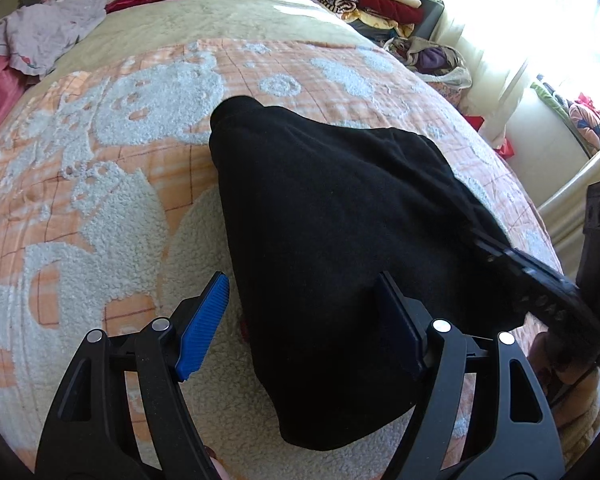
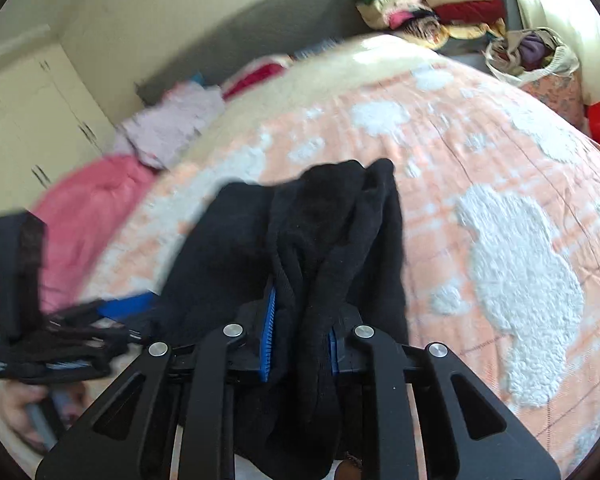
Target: Fold small clothes
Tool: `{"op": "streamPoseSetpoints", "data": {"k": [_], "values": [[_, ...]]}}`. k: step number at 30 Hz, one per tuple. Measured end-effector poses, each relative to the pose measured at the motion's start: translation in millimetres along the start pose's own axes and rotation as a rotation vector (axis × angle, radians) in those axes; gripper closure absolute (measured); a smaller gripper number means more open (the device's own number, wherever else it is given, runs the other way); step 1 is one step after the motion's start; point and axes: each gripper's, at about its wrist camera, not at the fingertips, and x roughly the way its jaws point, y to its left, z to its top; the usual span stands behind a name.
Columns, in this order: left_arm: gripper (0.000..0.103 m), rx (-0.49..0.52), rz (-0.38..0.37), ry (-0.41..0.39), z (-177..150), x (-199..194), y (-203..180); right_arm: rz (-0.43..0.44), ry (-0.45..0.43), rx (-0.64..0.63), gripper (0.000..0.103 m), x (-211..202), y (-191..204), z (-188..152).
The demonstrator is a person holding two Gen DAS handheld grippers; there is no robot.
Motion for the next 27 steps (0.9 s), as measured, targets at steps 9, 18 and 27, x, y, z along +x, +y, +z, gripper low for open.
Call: {"op": "streamPoseSetpoints", "data": {"k": [9,18,27], "values": [[0.036,0.007,0.0,-0.01,-4.6,-3.5,-2.6,-0.095,-0.07,0.054,0.051,-23.3,-5.6,-18.6],[0.036,0.005,-0.009,-0.049,-11.4,-25.4,-2.7,-0.144,-0.172,0.019,0.024,-70.2,10.7,-24.6],[0.017,0.019,-0.025,-0.133,-21.3,-64.5,-5.4,-0.159,-0.306,-0.007,0.005,-124.7,32.1,-36.4]]}}
